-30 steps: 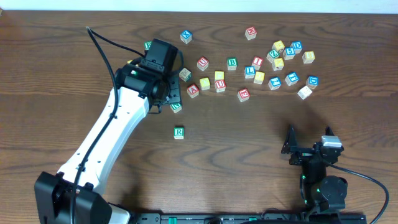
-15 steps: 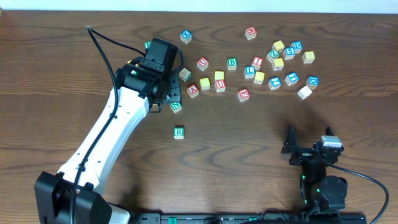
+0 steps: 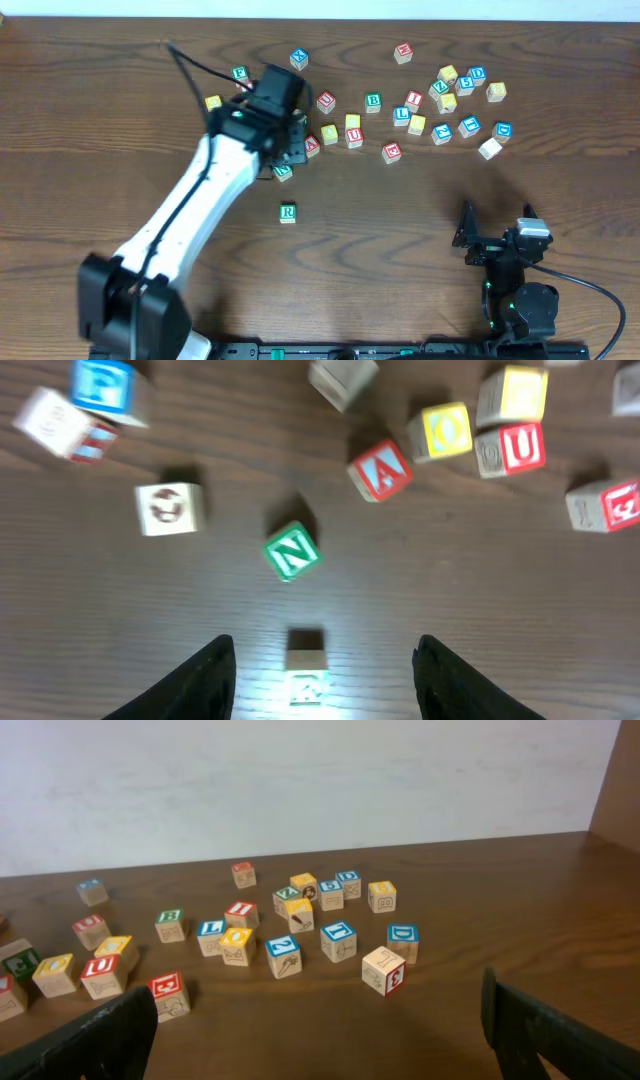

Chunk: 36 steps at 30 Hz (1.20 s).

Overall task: Spell out ROBOT
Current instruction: 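Move the left gripper over the yellow-edged blue O block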

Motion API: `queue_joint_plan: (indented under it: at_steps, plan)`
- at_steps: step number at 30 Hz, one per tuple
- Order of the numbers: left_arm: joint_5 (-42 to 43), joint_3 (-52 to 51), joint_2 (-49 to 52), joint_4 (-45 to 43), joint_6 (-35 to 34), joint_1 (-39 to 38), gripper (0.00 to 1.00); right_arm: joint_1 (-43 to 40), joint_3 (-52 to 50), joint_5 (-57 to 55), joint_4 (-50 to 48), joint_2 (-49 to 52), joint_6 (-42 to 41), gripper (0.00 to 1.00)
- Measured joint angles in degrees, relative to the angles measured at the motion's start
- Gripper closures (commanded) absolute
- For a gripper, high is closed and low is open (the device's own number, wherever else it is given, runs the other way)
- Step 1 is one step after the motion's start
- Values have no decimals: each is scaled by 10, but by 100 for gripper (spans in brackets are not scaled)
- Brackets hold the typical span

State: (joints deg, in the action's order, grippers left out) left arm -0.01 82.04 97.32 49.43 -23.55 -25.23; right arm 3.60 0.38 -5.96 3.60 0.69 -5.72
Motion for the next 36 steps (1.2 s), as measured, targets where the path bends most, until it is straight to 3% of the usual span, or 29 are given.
queue_joint_plan:
  at_steps: [2, 14, 26, 36]
  plan:
    - [9, 21, 32, 1, -2, -9, 38, 0, 0, 0, 0, 0, 0, 1]
    - [44, 221, 215, 25, -39, -23, 38, 0, 0, 0, 0, 0, 0, 1]
    - [68, 229, 288, -9, -126, -25, 39, 0, 0, 0, 0, 0, 0, 1]
    - [70, 229, 296, -34, -142, -28, 39, 0, 0, 0, 0, 0, 0, 1]
